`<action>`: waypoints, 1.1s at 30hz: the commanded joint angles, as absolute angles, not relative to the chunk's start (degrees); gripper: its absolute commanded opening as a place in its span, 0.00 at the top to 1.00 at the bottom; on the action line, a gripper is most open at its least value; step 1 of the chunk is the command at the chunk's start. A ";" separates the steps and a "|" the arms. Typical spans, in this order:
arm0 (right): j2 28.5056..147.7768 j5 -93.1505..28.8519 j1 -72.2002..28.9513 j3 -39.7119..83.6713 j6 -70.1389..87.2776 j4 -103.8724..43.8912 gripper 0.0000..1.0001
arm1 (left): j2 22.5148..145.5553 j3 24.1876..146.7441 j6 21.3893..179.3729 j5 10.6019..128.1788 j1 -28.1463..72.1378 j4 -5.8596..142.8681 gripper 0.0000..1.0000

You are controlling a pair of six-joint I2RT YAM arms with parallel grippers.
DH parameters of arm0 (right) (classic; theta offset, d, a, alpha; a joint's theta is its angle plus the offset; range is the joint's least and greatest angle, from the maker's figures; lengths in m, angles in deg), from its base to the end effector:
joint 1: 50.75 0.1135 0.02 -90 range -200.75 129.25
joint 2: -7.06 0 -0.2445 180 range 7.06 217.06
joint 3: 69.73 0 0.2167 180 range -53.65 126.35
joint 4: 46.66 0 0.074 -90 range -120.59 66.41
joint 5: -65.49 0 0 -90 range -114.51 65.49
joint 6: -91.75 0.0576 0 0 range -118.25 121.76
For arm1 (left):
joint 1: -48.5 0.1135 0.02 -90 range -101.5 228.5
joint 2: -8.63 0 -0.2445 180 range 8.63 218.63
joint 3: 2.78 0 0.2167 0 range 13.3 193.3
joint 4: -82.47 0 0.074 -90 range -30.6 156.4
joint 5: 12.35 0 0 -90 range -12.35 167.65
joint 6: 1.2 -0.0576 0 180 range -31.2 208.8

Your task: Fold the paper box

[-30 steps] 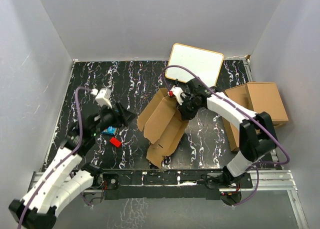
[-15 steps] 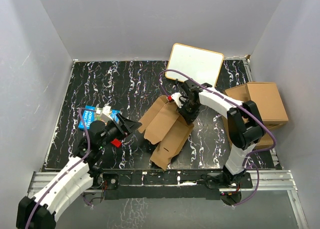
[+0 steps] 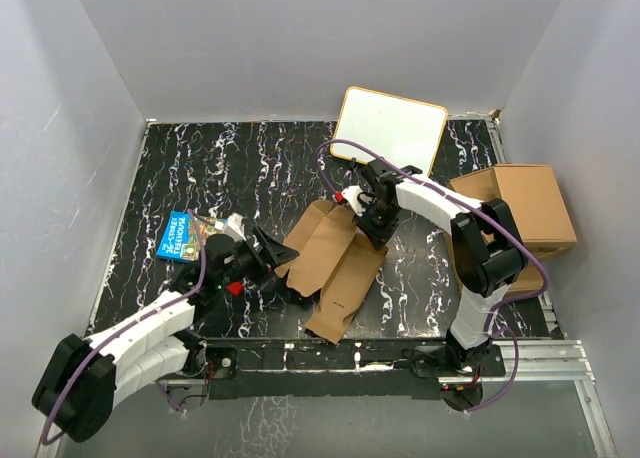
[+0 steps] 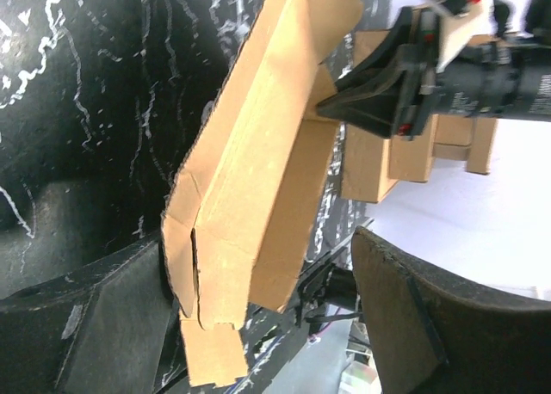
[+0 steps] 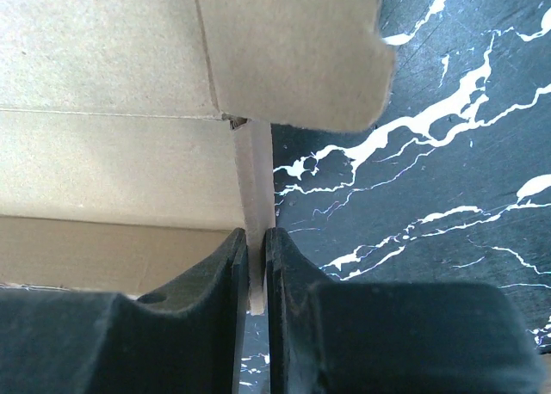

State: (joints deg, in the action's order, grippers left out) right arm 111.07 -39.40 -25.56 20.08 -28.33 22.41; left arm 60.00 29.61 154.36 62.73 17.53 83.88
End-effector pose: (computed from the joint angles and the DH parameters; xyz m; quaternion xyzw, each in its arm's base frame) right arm 0.2692 0.1430 0.1688 -0.4659 0.8734 0.1268 0.0637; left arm 0.1603 -0.1135 0.1949 -0.1646 0.7866 -0.5069 0.3118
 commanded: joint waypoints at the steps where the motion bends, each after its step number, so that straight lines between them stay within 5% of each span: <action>1: 110.61 -39.54 -25.29 22.38 -27.93 22.04 0.82 | 64.45 32.24 153.21 65.29 15.43 83.59 0.25; 8: 109.36 -40.18 -25.26 21.22 -27.74 20.57 0.82 | 67.17 32.71 152.08 67.23 14.42 84.48 0.42; 23: 106.60 -42.92 -25.26 17.35 -27.18 14.53 0.78 | 72.07 36.17 145.52 68.13 14.22 82.52 0.99; 33: 100.91 -44.06 -25.25 10.48 -28.57 4.74 0.73 | 72.70 39.11 141.43 67.85 14.04 79.01 1.00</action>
State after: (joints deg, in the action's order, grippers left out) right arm 104.51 -42.03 -25.58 12.45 -28.16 12.20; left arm 72.59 36.59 144.39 67.17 14.50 81.71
